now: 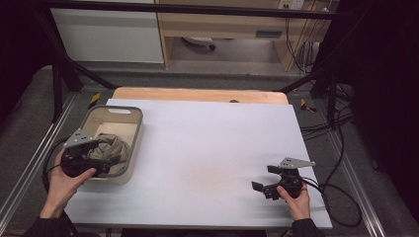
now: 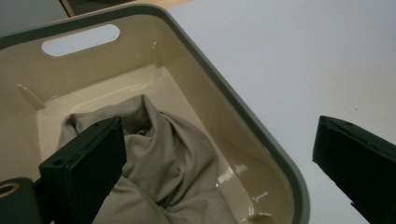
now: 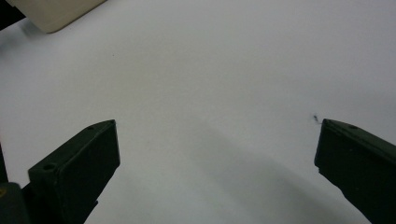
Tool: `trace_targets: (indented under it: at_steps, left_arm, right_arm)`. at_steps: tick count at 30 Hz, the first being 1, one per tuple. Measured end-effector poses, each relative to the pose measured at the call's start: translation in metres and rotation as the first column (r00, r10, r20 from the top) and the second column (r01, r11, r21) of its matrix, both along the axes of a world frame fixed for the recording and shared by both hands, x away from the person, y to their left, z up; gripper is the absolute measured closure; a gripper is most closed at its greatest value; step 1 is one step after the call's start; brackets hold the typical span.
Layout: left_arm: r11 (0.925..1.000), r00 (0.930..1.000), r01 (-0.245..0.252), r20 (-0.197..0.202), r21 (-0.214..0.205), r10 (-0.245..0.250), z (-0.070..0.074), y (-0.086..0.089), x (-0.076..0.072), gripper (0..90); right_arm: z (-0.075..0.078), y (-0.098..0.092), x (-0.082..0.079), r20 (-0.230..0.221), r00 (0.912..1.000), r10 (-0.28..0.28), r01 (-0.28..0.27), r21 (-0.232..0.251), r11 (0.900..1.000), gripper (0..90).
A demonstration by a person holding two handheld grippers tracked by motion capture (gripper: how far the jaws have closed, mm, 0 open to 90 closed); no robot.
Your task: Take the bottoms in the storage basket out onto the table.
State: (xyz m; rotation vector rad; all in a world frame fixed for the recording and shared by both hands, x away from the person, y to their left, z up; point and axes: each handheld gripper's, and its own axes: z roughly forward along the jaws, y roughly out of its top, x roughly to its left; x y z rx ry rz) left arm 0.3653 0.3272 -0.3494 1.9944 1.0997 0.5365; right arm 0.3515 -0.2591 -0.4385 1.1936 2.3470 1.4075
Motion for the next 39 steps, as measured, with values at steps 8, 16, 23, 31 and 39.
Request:
trace_targets:
  at_steps: [8, 16, 23, 31, 39]
  left_arm:
    - [0.9988, 0.9993, -0.034, -0.017, 0.037, 0.034, 0.002, 0.007, 0.012, 3.1]
    - [0.9932, 0.9954, -0.083, -0.041, 0.082, 0.087, -0.002, 0.014, 0.025, 4.4]
    - [0.9811, 0.9898, -0.125, -0.049, 0.147, 0.134, -0.012, 0.019, 0.032, 4.3]
    - [0.9689, 0.9803, -0.174, -0.062, 0.176, 0.187, -0.020, 0.027, 0.038, 4.6]
    - [0.9660, 0.9754, -0.182, -0.091, 0.183, 0.201, -0.026, 0.030, 0.045, 6.1]
  right_arm:
    - [0.000, 0.000, 0.000, 0.001, 1.0000, -0.001, 0.001, 0.000, 1.0000, 0.6]
    - [0.000, 0.000, 0.000, 0.001, 1.0000, 0.001, -0.001, -0.002, 1.0000, 0.6]
    - [0.000, 0.000, 0.000, -0.001, 1.0000, -0.001, 0.001, 0.001, 1.0000, 0.6]
    - [0.000, 0.000, 0.000, -0.001, 1.0000, -0.001, 0.001, 0.001, 1.0000, 0.6]
    - [-0.001, 0.000, 0.000, -0.001, 1.0000, 0.001, -0.001, -0.003, 1.0000, 0.6]
